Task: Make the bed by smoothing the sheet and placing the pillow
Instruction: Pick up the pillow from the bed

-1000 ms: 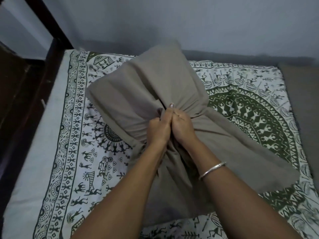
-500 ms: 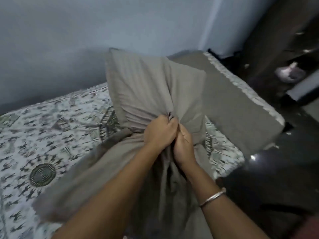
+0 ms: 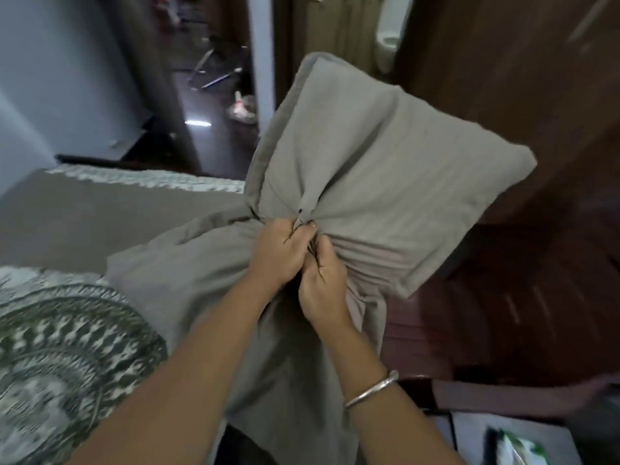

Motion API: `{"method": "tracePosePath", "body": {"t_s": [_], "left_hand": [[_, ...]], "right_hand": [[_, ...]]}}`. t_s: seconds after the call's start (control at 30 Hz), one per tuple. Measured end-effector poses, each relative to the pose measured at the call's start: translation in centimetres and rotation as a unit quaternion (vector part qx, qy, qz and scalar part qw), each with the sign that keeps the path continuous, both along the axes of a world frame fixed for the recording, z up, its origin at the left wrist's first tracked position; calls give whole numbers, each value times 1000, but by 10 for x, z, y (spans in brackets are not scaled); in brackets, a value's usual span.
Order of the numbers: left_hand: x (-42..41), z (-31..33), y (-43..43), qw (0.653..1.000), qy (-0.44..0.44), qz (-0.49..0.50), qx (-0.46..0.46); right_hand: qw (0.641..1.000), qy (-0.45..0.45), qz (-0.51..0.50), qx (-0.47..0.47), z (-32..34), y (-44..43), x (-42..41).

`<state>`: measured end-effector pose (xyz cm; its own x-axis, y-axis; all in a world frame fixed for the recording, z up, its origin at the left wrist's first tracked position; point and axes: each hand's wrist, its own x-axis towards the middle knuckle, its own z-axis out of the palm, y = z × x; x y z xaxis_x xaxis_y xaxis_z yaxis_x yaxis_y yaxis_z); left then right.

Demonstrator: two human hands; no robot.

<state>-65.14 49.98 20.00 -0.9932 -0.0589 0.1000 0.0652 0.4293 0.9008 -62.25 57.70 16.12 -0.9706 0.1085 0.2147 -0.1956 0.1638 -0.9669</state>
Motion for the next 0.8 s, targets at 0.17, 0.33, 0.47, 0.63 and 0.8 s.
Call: {"method": "tracePosePath", "body": {"t_s": [0.17,0.33,0.47,0.63,0.8], "left_hand": [[-49,0,121,992,27,-124,1],[-80,-41,204,944,-27,-307,-118],[-75,-69,234,920,-108,-367,-84],[-65,-72,231,911,-151,-367,-112],[-51,-70,200,922,-182,-323,-108]], "right_hand": [[981,52,-170,73,2,108,-31],[925,-45,-349,146,-34,183,-47],[881,-169,-380,226,-52,217,-60],[884,-240,-340,214,-58,219,-53],[885,-250,-263,293,-60,198,-49]]}}
